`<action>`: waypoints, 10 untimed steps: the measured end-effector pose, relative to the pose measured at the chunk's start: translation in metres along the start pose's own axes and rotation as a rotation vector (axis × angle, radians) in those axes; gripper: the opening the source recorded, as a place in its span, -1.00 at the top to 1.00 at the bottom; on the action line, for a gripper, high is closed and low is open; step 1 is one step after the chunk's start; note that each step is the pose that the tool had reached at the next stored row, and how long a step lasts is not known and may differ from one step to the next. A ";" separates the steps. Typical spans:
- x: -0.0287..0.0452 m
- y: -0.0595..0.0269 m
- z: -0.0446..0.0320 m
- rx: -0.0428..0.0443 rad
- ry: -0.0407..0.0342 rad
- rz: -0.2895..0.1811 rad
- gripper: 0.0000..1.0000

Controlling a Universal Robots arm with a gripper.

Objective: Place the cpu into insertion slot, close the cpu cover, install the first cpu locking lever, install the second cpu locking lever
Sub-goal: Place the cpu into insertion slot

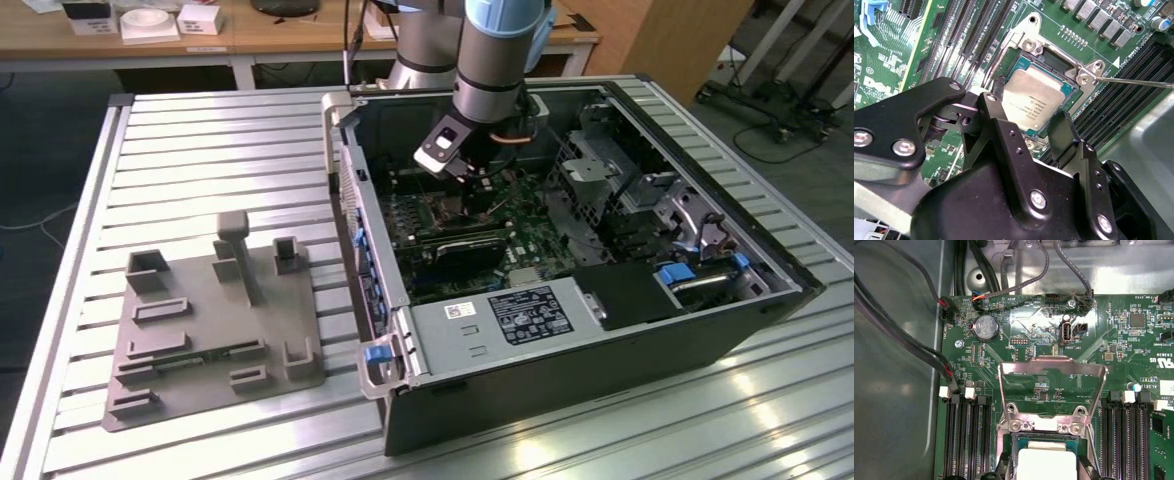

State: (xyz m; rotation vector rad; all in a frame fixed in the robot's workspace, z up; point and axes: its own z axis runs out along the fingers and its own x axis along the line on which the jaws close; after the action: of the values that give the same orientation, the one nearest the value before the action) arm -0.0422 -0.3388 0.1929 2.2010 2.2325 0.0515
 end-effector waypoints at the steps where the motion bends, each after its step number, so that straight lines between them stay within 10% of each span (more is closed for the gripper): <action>1: 0.0000 0.0000 0.0000 0.0001 -0.0001 0.000 -0.24; 10: 0.0007 0.0004 0.0003 0.0000 0.0000 0.000 -0.24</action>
State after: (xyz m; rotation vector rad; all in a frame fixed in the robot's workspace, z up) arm -0.0418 -0.3381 0.1926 2.2012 2.2323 0.0515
